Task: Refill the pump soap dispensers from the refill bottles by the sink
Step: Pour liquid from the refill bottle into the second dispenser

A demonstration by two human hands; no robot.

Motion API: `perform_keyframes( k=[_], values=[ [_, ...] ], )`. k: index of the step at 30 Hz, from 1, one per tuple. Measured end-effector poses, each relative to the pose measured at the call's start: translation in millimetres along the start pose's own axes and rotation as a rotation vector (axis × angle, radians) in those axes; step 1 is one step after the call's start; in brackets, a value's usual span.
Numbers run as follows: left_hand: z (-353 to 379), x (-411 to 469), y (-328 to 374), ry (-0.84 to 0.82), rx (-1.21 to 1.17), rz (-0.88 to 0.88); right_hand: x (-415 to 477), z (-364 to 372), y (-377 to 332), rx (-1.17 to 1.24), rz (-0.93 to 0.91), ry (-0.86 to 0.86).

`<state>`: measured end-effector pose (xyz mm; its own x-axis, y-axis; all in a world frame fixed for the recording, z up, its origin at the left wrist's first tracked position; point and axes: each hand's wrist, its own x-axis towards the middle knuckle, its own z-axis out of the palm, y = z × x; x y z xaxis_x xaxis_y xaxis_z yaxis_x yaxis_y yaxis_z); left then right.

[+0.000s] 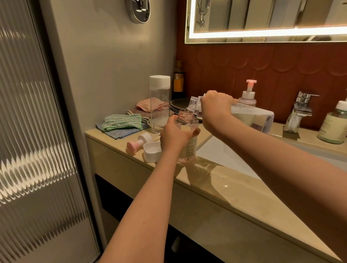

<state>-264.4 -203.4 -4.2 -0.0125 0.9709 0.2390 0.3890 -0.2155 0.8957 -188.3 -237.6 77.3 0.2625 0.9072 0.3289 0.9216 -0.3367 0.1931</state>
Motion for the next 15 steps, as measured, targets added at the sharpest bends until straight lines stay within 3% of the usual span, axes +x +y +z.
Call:
perform_keyframes(
  k=[15],
  values=[
    [0.8,1.7,-1.6,0.003,0.010,-0.001,2.5,2.3,0.9,0.018,-0.005,0.001]
  ],
)
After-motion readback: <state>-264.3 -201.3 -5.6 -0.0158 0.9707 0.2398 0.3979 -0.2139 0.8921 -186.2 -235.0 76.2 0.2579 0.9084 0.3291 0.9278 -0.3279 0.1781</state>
